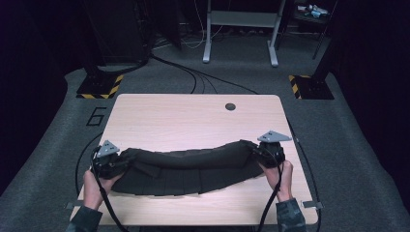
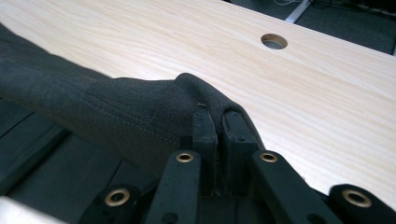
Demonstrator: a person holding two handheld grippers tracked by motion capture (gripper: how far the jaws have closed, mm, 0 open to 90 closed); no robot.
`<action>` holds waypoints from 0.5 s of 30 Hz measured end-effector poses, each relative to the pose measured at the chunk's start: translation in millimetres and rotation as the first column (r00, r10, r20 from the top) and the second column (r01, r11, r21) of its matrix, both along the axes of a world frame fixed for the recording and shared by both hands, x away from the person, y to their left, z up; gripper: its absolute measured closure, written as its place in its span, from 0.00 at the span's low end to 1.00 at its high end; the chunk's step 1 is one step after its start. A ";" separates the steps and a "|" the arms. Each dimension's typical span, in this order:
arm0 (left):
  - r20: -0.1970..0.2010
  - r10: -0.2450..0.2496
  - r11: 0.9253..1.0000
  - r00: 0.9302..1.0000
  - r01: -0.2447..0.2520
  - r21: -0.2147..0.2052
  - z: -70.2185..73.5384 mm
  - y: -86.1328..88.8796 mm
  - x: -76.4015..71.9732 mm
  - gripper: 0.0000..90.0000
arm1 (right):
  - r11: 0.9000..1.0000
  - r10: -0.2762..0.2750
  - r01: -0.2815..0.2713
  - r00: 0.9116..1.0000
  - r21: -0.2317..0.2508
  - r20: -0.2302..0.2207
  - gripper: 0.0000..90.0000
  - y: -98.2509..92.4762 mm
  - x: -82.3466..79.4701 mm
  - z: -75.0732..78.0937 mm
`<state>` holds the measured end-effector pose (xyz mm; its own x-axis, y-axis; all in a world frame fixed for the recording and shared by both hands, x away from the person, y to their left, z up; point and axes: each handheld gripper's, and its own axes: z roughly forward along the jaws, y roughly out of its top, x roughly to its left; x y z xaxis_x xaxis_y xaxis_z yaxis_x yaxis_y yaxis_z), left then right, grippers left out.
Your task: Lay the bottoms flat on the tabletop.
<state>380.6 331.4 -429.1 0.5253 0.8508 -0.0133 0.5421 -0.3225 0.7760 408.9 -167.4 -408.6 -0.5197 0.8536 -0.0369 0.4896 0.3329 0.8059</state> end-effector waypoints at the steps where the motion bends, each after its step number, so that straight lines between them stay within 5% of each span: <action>1: -0.003 0.000 1.000 1.000 0.000 0.002 1.2 0.3 5.2 0.85 | 1.000 0.005 -0.005 1.000 -0.003 0.001 0.95 0.1 6.6 1.3; 15: -0.083 0.077 0.997 0.994 -0.075 0.030 -7.8 1.2 84.4 0.81 | 0.995 -0.095 0.092 0.991 -0.027 -0.099 0.93 17.8 102.7 -2.1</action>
